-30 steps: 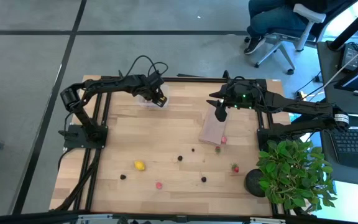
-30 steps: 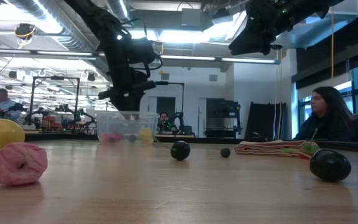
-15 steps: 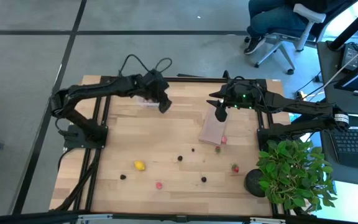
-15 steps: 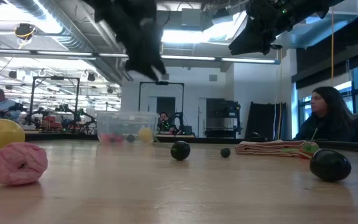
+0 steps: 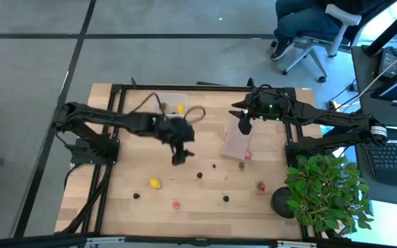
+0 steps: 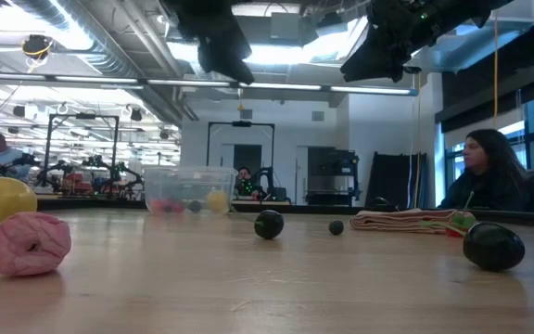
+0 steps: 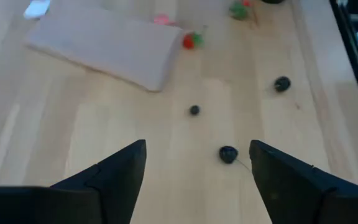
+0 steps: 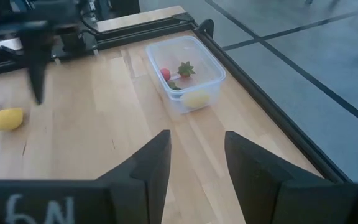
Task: Pick and placing Produce into tupperware
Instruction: Put the black cherry into the transparent bin
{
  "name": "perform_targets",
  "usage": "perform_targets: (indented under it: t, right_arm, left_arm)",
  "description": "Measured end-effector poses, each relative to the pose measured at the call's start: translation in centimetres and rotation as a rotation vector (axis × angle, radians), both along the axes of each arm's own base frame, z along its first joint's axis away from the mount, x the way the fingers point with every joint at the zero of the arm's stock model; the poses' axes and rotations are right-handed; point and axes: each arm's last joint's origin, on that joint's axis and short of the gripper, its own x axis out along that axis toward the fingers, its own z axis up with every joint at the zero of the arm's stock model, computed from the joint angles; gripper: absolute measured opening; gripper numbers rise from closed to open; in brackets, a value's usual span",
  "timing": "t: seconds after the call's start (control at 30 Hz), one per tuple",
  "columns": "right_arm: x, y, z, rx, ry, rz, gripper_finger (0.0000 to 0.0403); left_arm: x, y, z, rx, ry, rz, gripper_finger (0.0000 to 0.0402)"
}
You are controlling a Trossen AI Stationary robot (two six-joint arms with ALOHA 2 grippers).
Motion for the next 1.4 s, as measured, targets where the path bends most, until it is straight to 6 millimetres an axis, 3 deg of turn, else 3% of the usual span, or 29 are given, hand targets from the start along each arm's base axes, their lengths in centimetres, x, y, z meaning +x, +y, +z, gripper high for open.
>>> perform_targets:
  t: [0.07, 0.2, 0.37, 0.47, 0.6, 0.93, 1.4]
  right_arm:
    - [0.0, 0.0, 0.0, 0.019, -0.011, -0.011, 0.0155]
    - [0.0, 0.0, 0.0, 0.066, -0.031, -0.034, 0.0155]
    - [0.0, 0.0, 0.1, 0.066, -0.032, -0.034, 0.0155]
    - [0.0, 0.0, 0.1, 0.068, -0.033, -0.035, 0.0155]
    - [0.0, 0.0, 0.0, 0.074, -0.034, -0.038, 0.0155]
    - [0.0, 0.0, 0.0, 0.143, -0.051, -0.072, 0.0155]
    - [-0.1, 0.0, -0.2, 0.167, -0.045, -0.083, 0.0155]
  left_arm:
    - [0.3, -1.2, -0.4, -0.040, 0.008, 0.048, 0.0269]
    - [1.0, -2.1, -1.9, -0.290, 0.063, 0.322, 0.0258]
    - [2.3, -5.6, -3.7, -0.227, 0.031, 0.283, 0.0240]
    - [3.2, -6.5, -4.7, -0.242, -0.006, 0.329, 0.0231]
    - [4.0, -6.8, -6.1, -0.271, 0.037, 0.429, 0.0225]
    - [8.1, -7.6, -6.9, -0.138, 0.233, 0.535, 0.0211]
    - [9.5, -8.3, -11.8, -0.218, 0.445, 0.574, 0.0211]
